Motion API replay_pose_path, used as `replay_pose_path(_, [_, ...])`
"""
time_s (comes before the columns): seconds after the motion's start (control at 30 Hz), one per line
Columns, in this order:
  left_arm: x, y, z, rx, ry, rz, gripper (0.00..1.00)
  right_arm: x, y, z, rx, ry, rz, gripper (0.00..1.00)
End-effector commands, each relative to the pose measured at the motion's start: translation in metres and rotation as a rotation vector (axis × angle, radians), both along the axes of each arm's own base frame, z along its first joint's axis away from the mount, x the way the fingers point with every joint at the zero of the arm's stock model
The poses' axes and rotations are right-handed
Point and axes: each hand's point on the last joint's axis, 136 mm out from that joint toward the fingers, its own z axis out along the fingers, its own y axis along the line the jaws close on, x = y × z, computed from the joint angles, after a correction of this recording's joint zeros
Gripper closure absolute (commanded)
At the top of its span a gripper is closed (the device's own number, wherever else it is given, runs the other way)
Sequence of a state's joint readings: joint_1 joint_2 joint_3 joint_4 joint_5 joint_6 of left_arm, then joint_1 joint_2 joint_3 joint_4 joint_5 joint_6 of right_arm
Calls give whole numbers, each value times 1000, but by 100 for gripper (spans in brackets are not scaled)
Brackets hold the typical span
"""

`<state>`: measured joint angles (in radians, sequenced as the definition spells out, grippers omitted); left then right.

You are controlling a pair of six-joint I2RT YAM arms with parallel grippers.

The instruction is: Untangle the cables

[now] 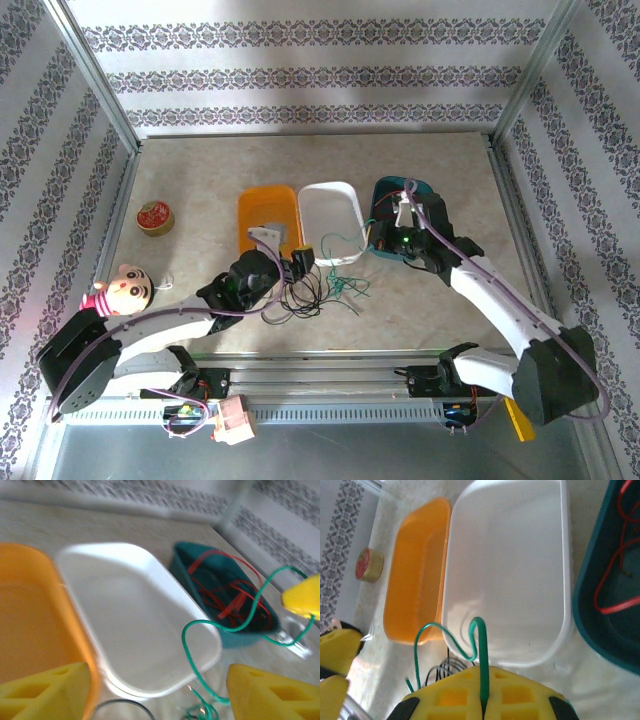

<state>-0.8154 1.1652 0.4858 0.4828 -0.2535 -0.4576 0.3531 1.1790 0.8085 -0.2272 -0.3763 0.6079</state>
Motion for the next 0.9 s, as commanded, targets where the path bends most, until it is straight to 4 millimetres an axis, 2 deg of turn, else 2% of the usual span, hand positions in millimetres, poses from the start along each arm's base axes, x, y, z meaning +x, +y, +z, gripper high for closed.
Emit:
replay_pose_path(0.0, [11,63,11,32,-38,312,25,39,1,18,-21,-86,-125,100])
replay_pose_path(0.07, [7,81,12,78,-37,377,25,55,2,13,-62,-89,-173,100])
replay_pose_path(0.17, [-1,96,12,100,-26,414,24,78,3,6,-82,-85,-247,100])
replay_pose_path(0.3, [-10,101,6,82,-3,402,24,111,20,-2,-46,-90,-270,100])
replay_pose_path(0.43, [-14,95,-3,87,31,355,24,133,53,-22,-17,-61,-230,97])
replay_pose_path(0.5, [-14,92,-7,100,44,339,24,133,64,-34,-5,-21,-214,85])
replay_pose_path(0.53, [-14,90,-8,110,53,335,24,130,67,-42,-8,5,-209,74])
replay_pose_path(0.57, [-13,88,-10,122,59,327,24,125,66,-48,-22,29,-213,66])
replay_pose_path(0.63, [-12,84,-12,145,70,309,24,113,62,-57,-61,56,-224,57])
replay_pose_path(0.73, [-9,78,-14,173,82,289,24,96,48,-61,-142,95,-232,51])
replay_pose_path(0.87, [-6,69,-15,195,85,255,24,75,34,-44,-206,78,-211,51])
